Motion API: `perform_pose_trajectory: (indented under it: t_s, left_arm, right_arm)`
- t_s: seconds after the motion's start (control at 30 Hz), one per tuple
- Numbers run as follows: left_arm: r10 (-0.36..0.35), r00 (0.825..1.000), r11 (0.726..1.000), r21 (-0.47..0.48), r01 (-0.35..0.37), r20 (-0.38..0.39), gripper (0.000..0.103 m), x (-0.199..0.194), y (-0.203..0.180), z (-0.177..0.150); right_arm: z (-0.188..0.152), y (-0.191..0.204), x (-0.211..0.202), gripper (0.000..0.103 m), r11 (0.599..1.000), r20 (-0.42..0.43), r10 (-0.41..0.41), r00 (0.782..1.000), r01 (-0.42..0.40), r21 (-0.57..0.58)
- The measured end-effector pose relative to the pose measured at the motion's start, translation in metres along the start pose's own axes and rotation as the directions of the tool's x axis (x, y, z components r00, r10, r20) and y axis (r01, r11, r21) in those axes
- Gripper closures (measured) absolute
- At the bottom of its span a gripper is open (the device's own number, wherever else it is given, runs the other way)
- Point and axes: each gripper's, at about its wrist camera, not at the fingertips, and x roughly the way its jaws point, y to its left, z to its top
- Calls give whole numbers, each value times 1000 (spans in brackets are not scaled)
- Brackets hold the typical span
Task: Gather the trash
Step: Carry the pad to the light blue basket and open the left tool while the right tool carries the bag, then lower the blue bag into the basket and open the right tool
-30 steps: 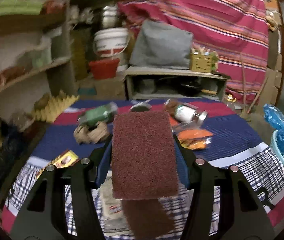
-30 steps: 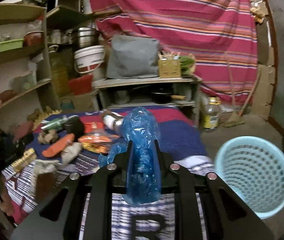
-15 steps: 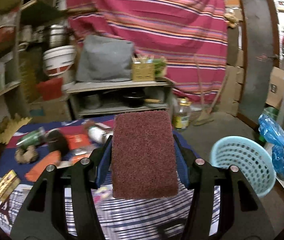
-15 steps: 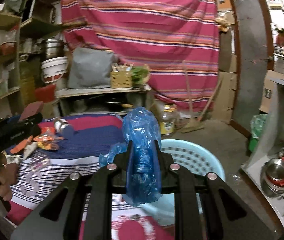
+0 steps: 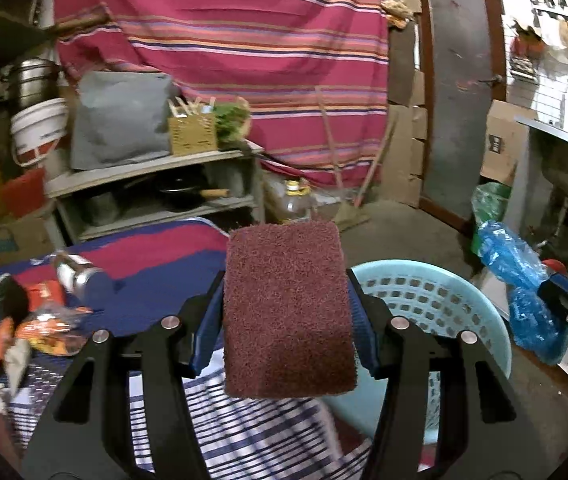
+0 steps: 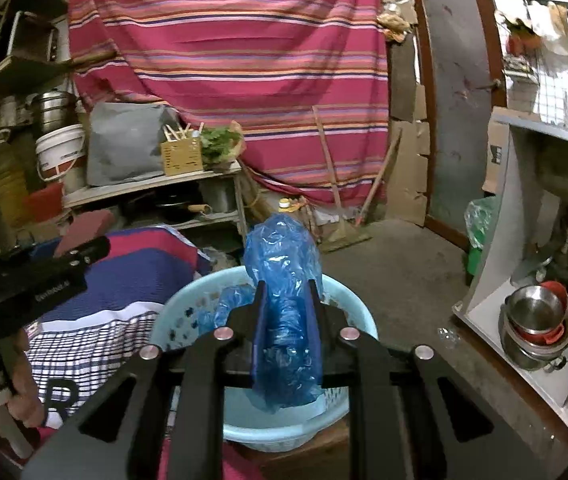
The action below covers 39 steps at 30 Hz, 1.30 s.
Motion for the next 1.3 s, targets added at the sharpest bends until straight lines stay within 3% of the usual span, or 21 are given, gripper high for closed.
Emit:
perform_pose_trajectory:
  t_s: [0.27, 0.63, 0.67, 0.83, 1.0, 1.3]
  left_arm:
    - [-87, 995, 996, 25, 88, -51, 48, 38, -29, -7]
    - [-125, 985, 991, 22, 129, -122, 48, 70, -35, -11]
    - [-120, 984, 992, 29, 125, -128, 47, 72, -36, -11]
    - [-98, 989, 994, 46, 103, -109, 25, 70, -37, -9]
    - [-74, 991, 995, 51, 80, -108, 22, 67, -33, -6]
    - [18, 999, 998, 56, -16, -31, 9, 34, -5, -7]
  right_arm:
    - [-12, -11, 22, 84, 1000, -43, 2, 999, -1, 20]
    - [-16, -16, 31, 84, 999, -68, -9, 998, 11, 36]
    - [-16, -16, 31, 84, 999, -69, -9, 998, 12, 37]
    - [-17, -15, 33, 84, 999, -79, -12, 997, 15, 39]
    - [-16, -14, 35, 84, 999, -84, -16, 996, 19, 36]
    - [-21, -2, 43, 84, 999, -92, 0, 996, 3, 34]
